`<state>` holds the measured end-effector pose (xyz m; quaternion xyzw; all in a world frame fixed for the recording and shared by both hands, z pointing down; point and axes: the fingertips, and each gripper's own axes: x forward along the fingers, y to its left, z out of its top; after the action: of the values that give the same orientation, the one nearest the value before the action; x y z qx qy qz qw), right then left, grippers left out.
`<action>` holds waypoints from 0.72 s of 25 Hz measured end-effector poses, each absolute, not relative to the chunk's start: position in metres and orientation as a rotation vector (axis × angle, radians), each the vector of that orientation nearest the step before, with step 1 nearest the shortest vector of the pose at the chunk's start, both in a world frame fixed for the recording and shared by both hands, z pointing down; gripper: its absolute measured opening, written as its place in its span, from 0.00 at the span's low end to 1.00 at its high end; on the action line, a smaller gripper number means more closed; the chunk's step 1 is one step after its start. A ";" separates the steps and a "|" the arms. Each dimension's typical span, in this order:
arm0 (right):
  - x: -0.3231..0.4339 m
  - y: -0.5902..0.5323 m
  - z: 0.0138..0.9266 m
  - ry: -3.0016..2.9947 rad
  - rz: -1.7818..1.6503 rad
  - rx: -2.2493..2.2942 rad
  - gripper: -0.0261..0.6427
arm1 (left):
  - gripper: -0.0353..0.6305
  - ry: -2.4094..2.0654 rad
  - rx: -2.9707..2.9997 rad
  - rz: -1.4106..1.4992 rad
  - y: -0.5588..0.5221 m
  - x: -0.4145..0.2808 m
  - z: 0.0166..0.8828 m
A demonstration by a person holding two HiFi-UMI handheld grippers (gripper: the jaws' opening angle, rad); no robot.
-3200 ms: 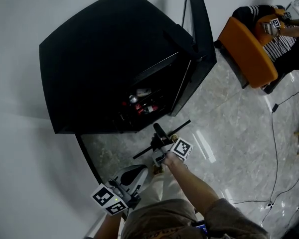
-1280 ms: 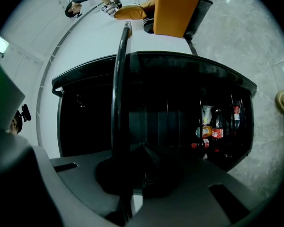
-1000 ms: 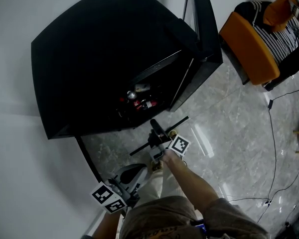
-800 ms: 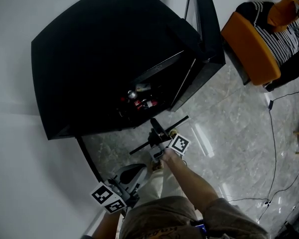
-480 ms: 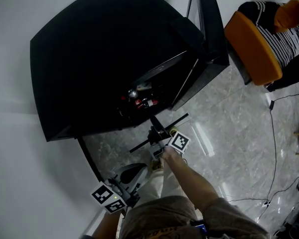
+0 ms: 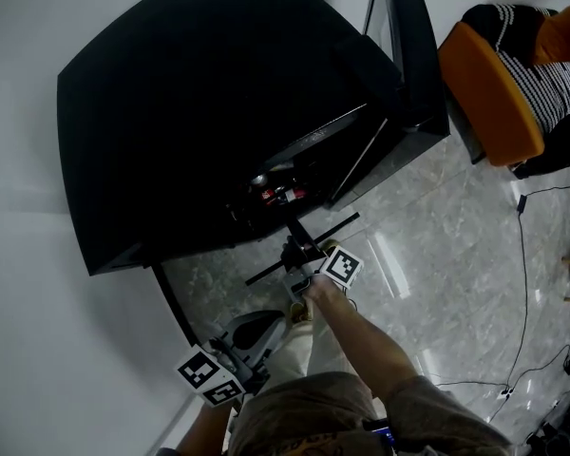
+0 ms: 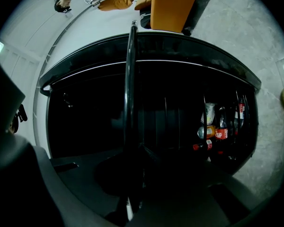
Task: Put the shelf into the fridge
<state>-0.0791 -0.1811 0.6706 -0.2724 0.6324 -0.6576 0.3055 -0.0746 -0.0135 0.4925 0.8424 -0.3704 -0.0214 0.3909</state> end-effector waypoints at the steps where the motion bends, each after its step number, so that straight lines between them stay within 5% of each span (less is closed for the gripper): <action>1: -0.079 -0.182 0.671 1.677 -1.741 -0.724 0.08 | 0.06 -0.943 2.139 -0.055 -0.014 -0.075 0.492; 18: -0.102 -0.216 0.672 1.676 -1.735 -0.725 0.08 | 0.06 -0.996 2.136 -0.075 -0.025 -0.082 0.494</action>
<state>-0.1017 -0.2164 0.6725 -0.2740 0.6333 -0.6558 0.3063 -0.0818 -0.0253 0.4938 0.8371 -0.3904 -0.0294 0.3820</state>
